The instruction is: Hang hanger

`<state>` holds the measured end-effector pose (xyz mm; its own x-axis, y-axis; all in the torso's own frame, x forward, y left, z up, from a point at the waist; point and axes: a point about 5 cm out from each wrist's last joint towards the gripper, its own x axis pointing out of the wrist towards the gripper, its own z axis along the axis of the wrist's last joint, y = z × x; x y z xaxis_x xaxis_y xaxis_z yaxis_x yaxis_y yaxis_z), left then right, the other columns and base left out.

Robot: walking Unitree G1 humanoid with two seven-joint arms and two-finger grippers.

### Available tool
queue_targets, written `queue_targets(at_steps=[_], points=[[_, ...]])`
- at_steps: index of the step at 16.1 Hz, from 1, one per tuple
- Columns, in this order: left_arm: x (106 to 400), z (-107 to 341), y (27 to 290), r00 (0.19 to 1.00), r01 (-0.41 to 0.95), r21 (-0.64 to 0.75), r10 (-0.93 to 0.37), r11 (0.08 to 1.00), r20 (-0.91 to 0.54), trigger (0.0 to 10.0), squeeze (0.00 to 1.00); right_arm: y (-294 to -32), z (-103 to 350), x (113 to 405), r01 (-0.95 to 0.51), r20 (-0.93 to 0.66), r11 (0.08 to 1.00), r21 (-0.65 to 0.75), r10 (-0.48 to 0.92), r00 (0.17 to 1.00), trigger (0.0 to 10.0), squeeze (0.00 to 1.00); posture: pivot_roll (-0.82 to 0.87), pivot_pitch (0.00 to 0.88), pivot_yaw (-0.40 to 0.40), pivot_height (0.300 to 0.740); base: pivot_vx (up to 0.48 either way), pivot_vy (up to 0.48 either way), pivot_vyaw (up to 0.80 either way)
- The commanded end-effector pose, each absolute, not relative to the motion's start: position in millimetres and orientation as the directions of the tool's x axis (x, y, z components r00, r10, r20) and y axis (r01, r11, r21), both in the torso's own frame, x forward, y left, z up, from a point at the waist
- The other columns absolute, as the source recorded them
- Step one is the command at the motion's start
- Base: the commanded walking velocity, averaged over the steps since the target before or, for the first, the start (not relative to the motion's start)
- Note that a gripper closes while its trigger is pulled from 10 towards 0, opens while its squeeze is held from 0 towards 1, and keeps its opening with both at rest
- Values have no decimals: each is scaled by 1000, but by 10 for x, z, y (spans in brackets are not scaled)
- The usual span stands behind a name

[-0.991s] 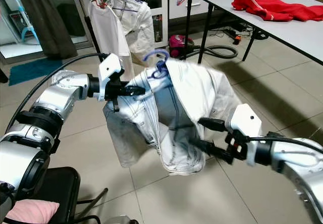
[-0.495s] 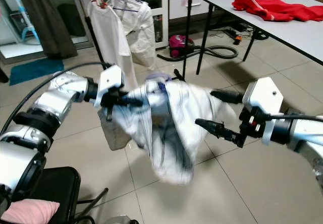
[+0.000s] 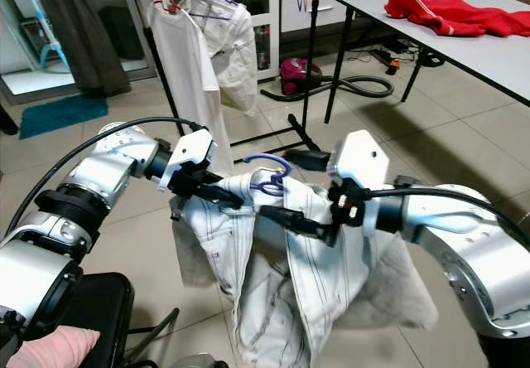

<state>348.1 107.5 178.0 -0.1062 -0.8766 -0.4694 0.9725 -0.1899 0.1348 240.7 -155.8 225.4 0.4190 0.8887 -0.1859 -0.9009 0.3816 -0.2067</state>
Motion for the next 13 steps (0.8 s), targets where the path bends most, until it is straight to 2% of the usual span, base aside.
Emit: queue_targets(at_steps=[1,6,9,13], points=[[3476,1889,1042,-120,965,165,-901,-205,-417,0,0,-1487,2257,2400,-916,-173,364,-168,904,391,0,0,-29,0,90,740,0,0,0],[3435,1968,978,-167,949,184,-903,-256,-395,0,0,-1492,2101,2431,-924,-239,370,-95,893,382,0,0,-28,0,89,740,0,0,0],[3436,1987,1004,-166,948,184,-897,-260,-409,0,0,-1577,2076,2492,-900,-323,417,-129,840,436,0,0,-26,0,86,740,0,0,0],[3427,2008,1013,-165,949,183,-900,-256,-403,0,0,-1613,2055,2503,-889,-367,431,-156,810,457,0,0,-29,0,84,740,0,0,0]])
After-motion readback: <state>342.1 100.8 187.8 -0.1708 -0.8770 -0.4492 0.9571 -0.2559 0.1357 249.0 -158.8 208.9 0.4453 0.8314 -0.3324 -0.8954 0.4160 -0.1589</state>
